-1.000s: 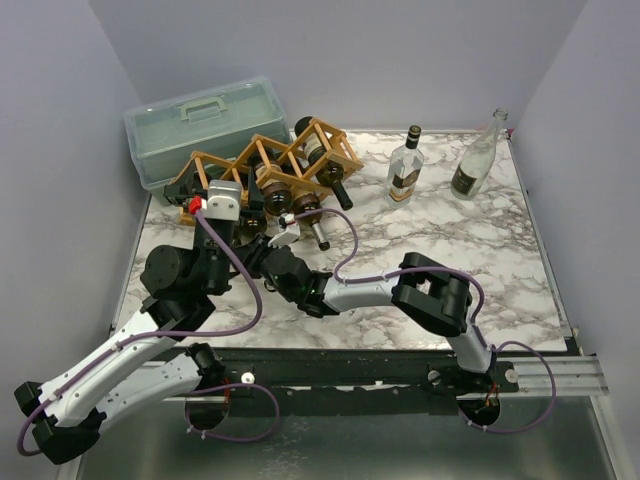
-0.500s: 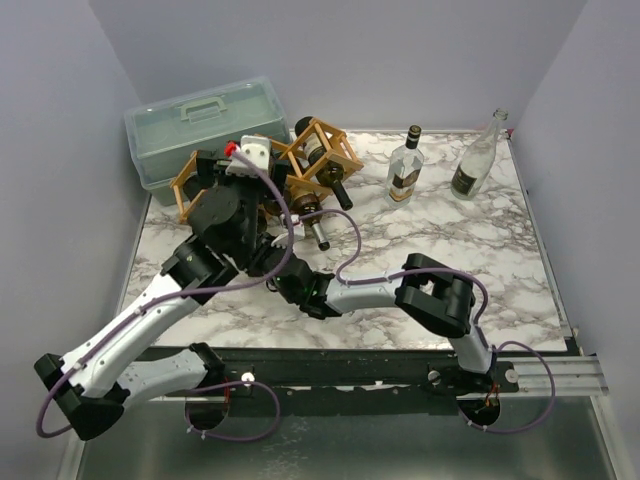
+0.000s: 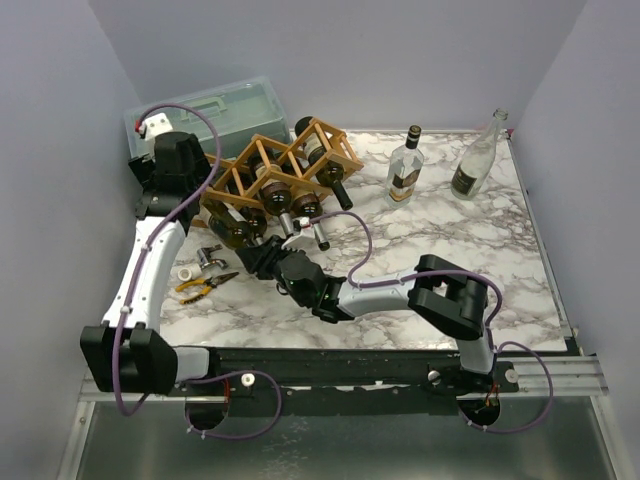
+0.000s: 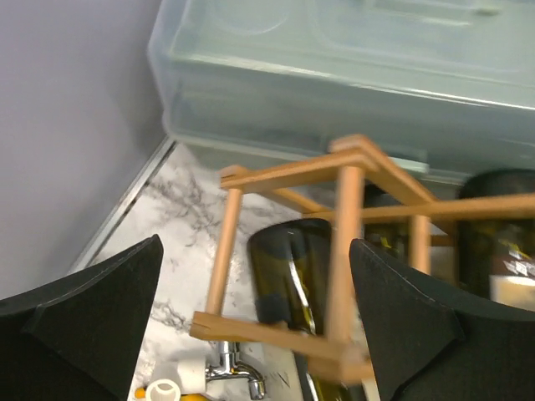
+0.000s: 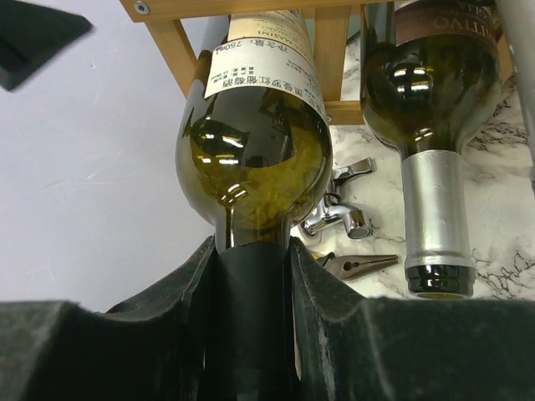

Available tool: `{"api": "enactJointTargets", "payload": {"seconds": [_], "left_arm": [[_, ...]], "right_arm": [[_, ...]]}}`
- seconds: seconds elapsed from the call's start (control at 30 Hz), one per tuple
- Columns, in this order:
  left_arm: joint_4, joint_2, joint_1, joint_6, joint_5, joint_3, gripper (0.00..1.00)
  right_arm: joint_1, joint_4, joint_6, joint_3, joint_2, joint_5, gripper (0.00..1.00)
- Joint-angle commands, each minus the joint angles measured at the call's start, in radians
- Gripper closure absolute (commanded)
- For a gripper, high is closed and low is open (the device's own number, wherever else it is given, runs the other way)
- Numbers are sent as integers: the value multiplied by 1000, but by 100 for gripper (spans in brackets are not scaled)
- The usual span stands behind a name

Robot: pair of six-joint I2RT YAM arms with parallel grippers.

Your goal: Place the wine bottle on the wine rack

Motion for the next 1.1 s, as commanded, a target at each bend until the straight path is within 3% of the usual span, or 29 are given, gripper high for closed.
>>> {"api": "enactJointTargets", "payload": {"seconds": [0.0,0.17,0.47,0.73,1.07], "left_arm": [[-55,88,91,-130,198,38,10],[-53,155,91,-126,262,39,26],[-34,115,86,-198,452,-52,47],[-31,-12,71,-254,541,-155,48],[-32,-37,69,-239,541,-169,48]], "right_arm": [[-8,108,2,-9,-57,-1,99],[-10,126,-3,-7,-48,-14,100],[-9,138,-38,-41,-57,-70,99],[-8,116,-20,-82,-77,-103,99],[42,107,-2,-29,-17,-46,99]]}}
